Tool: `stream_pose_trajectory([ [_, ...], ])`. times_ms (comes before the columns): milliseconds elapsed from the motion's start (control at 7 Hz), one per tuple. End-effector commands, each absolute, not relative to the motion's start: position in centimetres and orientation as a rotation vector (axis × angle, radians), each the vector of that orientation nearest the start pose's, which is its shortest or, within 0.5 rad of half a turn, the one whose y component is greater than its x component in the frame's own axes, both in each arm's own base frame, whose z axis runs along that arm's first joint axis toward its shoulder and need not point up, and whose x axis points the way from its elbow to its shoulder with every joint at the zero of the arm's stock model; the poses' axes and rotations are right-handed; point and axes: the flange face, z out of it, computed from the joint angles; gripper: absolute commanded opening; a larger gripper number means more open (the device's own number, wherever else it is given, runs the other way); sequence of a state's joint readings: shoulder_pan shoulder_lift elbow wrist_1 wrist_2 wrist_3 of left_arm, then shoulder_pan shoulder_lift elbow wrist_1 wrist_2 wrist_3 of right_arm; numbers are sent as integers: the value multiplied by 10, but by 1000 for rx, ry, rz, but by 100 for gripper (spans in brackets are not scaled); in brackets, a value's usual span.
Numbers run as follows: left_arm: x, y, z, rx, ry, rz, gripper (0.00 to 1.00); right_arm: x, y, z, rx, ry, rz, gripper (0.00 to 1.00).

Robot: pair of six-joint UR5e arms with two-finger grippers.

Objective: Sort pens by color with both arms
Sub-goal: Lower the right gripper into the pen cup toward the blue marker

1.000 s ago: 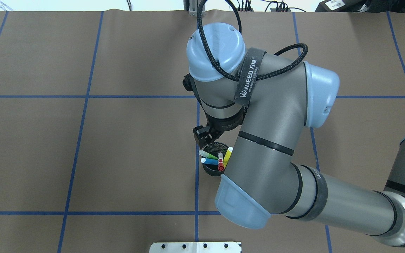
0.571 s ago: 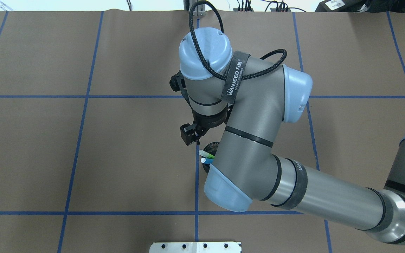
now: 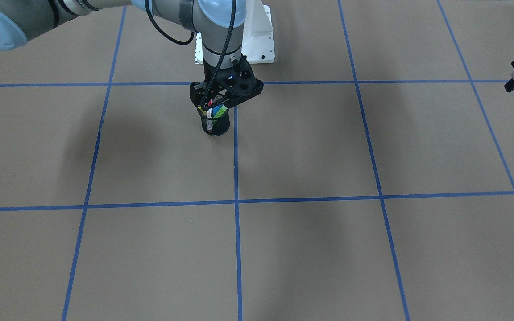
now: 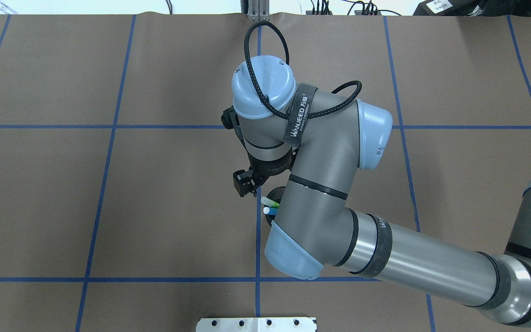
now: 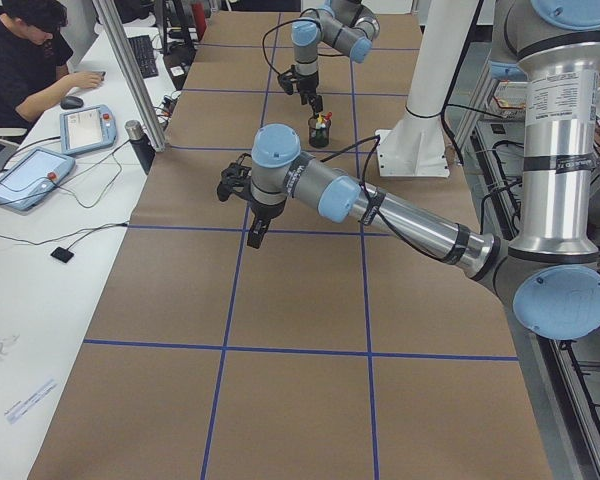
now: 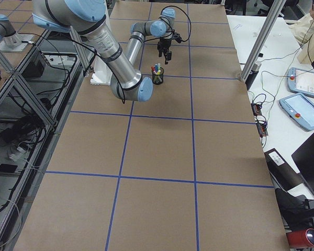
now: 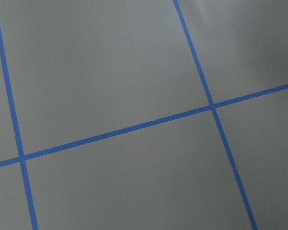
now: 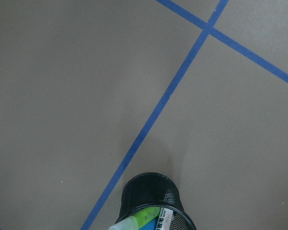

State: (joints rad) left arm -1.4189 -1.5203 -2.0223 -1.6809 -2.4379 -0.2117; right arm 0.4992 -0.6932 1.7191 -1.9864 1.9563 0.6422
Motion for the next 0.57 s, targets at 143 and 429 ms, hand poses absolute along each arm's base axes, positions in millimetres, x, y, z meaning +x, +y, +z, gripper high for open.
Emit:
stream_pose_trajectory([
  [143,13,-462,440,313,918,164,100,-552,-380,125,90,-705,-526,98],
  [429,13,-462,439,314,919,165,100,-559,-372,135,94,-679,-525,98],
])
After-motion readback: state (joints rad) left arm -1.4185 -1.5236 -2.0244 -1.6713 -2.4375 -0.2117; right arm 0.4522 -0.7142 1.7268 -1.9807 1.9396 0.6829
